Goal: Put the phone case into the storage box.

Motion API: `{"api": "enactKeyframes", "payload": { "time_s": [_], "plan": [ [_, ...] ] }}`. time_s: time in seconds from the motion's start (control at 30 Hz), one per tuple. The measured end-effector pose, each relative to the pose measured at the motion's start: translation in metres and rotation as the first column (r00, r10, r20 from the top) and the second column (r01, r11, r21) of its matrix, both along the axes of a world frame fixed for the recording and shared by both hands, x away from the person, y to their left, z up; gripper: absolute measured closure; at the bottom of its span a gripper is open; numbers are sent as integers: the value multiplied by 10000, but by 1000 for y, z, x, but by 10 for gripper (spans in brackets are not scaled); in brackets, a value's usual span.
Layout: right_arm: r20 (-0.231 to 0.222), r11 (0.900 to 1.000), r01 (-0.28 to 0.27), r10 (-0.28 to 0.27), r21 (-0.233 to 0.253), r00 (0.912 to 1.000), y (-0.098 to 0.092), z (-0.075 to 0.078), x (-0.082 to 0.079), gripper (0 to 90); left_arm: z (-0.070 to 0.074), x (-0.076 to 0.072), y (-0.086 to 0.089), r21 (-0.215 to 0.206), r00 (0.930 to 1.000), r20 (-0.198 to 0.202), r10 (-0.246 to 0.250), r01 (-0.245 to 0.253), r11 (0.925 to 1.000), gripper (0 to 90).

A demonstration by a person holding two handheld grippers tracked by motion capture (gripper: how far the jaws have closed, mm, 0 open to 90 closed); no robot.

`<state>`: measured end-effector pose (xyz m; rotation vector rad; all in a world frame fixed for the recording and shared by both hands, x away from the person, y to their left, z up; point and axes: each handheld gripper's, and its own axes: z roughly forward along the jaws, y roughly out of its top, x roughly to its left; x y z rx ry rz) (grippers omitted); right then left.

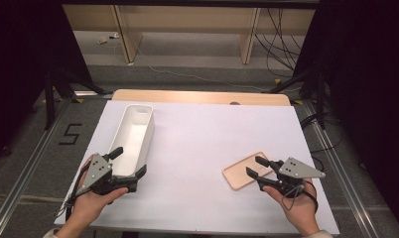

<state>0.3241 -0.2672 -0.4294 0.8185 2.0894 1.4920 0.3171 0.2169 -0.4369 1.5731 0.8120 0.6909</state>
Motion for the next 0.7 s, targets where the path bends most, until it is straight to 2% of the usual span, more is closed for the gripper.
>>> {"api": "enactKeyframes", "payload": {
  "time_s": [0.1,0.13,0.17,0.3,0.37,0.4,0.43,0.7],
  "plan": [
    [-355,9992,-201,189,-344,9992,4,1,3,711,1,-1,2,-43,10000,-1,64,-64,10000,39],
    [-427,9988,-103,83,-486,9991,5,1,4,753,1,-1,1,-91,10000,61,29,-29,10000,39],
    [-360,9983,-76,56,-577,9993,7,0,6,786,1,-1,1,-44,10000,15,55,-55,10000,39],
    [-831,9945,-142,55,-1039,9965,13,-2,10,879,1,0,1,-82,9999,144,11,-10,10000,40],
    [-907,9939,-159,59,-1093,9959,15,-4,11,896,1,0,1,-74,9999,152,2,-1,10000,41],
    [-1155,9908,-302,149,-1318,9932,21,-6,13,900,1,-1,0,-17,10000,63,53,-53,10000,41],
    [-1166,9888,-362,193,-1447,9930,23,-7,14,900,1,-1,0,-18,10000,65,58,-58,10000,41],
    [-2095,9754,-753,309,-2071,9773,42,-17,23,900,1,-1,1,6,10000,91,40,-40,10000,42]
  ]
}}
